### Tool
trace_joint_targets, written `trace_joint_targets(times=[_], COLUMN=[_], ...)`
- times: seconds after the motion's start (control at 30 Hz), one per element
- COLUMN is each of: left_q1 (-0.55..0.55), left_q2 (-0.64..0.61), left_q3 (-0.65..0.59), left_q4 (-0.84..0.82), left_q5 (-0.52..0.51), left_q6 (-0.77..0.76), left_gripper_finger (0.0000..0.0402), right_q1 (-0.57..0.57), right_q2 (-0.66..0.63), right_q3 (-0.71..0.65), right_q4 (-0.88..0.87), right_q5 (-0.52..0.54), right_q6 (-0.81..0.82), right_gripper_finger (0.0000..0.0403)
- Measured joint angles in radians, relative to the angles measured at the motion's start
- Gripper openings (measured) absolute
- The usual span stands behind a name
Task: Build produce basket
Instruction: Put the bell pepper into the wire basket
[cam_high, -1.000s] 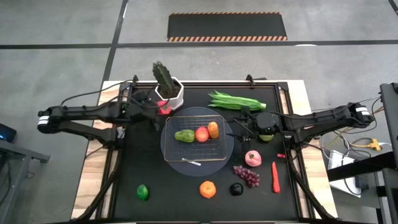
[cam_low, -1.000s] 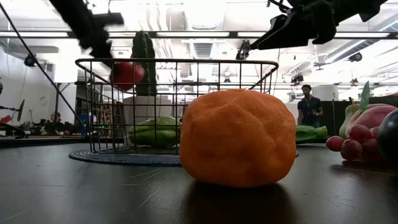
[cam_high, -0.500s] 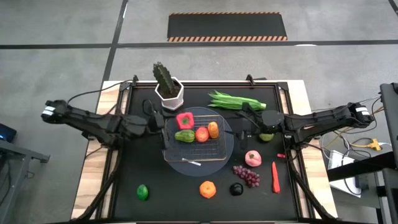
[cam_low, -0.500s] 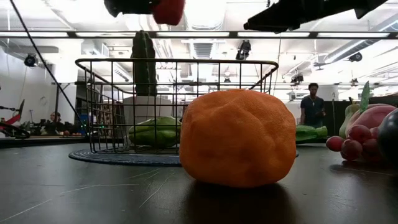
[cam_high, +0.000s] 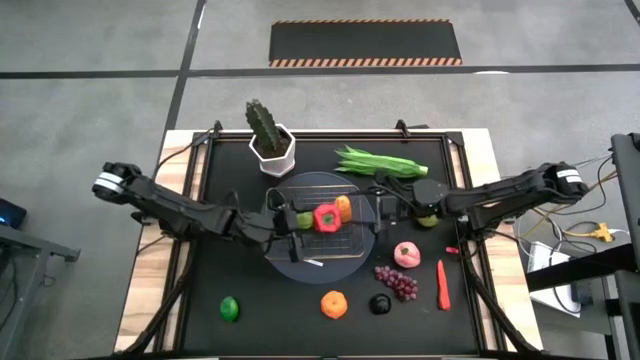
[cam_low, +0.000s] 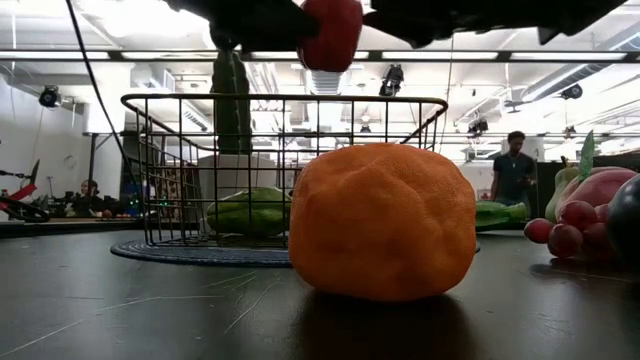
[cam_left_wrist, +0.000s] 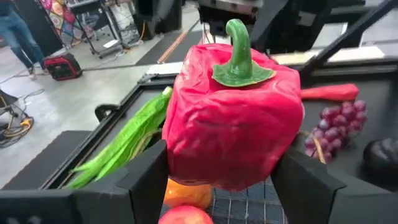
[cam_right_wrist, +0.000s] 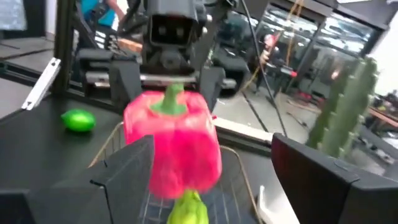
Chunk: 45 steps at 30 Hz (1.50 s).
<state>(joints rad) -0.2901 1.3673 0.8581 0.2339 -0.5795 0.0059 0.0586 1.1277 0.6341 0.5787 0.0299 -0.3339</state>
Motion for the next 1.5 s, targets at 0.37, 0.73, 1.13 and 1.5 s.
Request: trace_joint_targets(times=[0.37, 0.73, 1.13, 1.5], left_q1=[0.0, 0.0, 0.0, 0.0], left_q2=[0.022, 0.022, 0.021, 0.012], left_q3=[0.0, 0.0, -0.003, 0.001], left_q4=[0.002, 0.002, 0.009, -0.023], left_q5=[-0.006, -0.006, -0.008, -0.055], left_q6=[-0.027, -0.017, 0.0, 0.091], left_gripper_finger=[0.0233, 0.0233, 0.0233, 0.0308], right_q1=[0.002, 0.0, 0.0, -0.002], right_q2=[0.14, 0.145, 0.21, 0.197], right_q3=[0.164, 0.357, 0.431, 0.436], right_q4=[-0.07, -0.526, -0.616, -0.628], right_q5=[-0.14, -0.134, -0.135, -0.112], right_q6=[-0.021, 0.037, 0.046, 0.155], right_gripper_finger=[0.0293, 0.0312, 0.0244, 0.0222])
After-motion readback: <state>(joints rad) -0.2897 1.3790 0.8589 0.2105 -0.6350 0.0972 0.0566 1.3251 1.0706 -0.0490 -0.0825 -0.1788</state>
